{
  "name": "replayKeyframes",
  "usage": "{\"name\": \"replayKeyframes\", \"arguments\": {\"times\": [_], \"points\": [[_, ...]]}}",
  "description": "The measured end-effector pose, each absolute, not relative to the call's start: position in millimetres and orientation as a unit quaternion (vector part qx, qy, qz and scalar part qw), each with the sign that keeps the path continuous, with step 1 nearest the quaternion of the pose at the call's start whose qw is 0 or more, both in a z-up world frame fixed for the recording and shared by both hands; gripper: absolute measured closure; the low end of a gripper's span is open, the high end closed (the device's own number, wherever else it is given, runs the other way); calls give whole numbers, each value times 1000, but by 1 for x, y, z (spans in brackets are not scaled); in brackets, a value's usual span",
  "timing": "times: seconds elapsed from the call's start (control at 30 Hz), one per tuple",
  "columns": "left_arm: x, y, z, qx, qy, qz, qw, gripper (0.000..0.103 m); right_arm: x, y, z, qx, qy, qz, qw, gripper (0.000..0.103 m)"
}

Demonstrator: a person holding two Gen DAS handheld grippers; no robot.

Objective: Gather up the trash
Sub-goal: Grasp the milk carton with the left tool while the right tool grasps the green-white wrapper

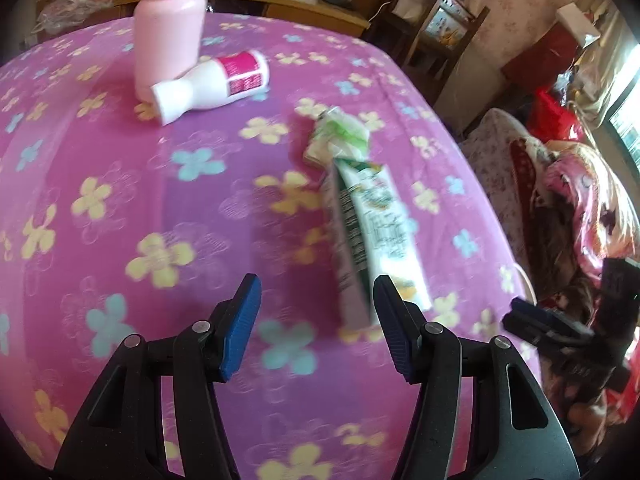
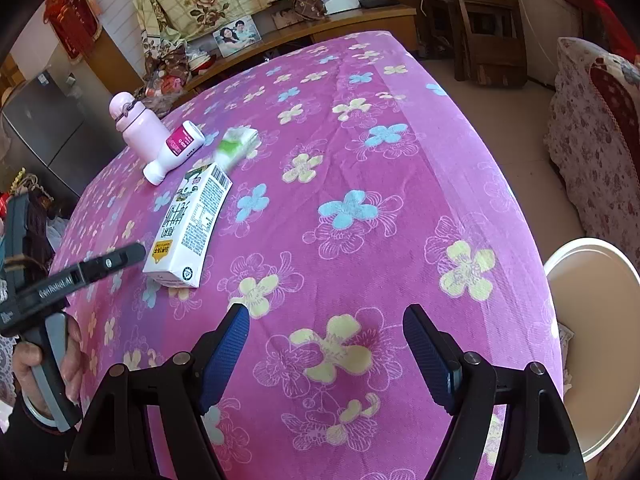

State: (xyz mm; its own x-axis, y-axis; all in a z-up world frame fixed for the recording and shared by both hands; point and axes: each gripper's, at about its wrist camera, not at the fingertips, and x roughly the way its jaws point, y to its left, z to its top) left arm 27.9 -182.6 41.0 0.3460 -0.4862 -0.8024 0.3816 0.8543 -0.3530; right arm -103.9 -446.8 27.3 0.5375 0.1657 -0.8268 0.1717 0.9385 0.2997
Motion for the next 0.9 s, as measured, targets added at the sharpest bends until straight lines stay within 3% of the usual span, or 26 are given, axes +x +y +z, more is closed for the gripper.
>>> {"name": "replayKeyframes", "arguments": {"times": [0.33, 0.43, 0.7, 0.9], "points": [[42, -230, 40, -47, 504, -206, 838, 40, -102, -456, 20, 177, 487, -10, 855, 26], [45, -247, 33, -30, 508, -192, 839, 30, -99, -459, 18, 176, 489, -14, 854, 26], [51, -254, 24, -51, 532, -203, 820, 30, -80, -458, 18, 175, 489, -9, 854, 26], [51, -257, 19, -10, 532, -190, 825, 31, -82, -462, 15, 179, 492, -20, 852, 26]]}}
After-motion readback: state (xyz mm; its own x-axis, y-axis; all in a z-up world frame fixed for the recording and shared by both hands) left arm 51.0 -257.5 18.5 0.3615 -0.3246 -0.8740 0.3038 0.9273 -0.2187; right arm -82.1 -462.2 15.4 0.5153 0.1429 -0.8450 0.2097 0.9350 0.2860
